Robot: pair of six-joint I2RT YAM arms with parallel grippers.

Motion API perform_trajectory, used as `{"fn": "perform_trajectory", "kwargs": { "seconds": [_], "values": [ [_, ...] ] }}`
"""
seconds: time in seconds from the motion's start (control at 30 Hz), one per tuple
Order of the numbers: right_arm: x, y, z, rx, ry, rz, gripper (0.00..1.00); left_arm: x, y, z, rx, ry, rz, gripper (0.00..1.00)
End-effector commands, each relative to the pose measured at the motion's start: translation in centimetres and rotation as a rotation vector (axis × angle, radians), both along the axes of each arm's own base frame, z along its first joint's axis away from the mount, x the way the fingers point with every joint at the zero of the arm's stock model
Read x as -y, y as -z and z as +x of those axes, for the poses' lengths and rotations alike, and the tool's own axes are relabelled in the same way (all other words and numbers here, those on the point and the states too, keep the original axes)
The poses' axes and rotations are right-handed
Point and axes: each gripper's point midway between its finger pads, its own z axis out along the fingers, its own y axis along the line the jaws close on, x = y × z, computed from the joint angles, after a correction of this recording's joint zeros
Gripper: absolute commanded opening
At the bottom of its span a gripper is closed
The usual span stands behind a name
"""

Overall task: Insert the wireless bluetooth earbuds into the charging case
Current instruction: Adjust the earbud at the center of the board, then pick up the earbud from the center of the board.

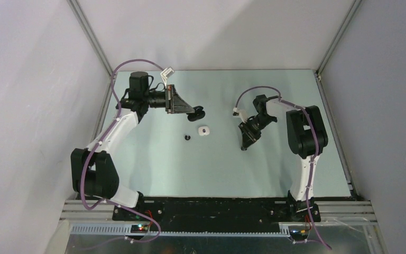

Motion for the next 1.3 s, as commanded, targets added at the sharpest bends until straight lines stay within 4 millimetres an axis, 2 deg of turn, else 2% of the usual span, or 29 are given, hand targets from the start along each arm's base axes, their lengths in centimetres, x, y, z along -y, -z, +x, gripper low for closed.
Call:
{"fn": "perform_trajectory", "kwargs": {
  "seconds": [0.0,0.3,0.67,0.93,1.1,1.27],
  "values": [
    [-0.3,0.5,0.7,-0.047,0.032,0.014,0.24,-0.2,-1.4,-0.3,0.057,0.006,-0.013,0.0],
    [-0.4,0.0,1.0,-0.077,0.045,0.043,0.33,-0.1,-1.4,-0.4,0.057,0.009,-0.014,0.0],
    [0.0,-0.7,1.4,-0.049,0.038,0.041,0.31,-0.1,-1.3,-0.4,0.051,0.011,-0.014,0.0],
    [0.1,-3.2,2.7,0.068,0.01,0.074,0.35,0.0,-1.1,-0.3,0.046,0.014,-0.014,0.0],
    [0.3,-3.0,2.0,0.057,-0.015,0.069,0.4,0.0,-1.1,0.0,0.046,0.013,-0.014,0.0],
    [0.4,-3.0,1.9,0.072,-0.026,0.065,0.41,0.0,-1.1,0.0,0.049,0.013,-0.013,0.0]
  ]
}}
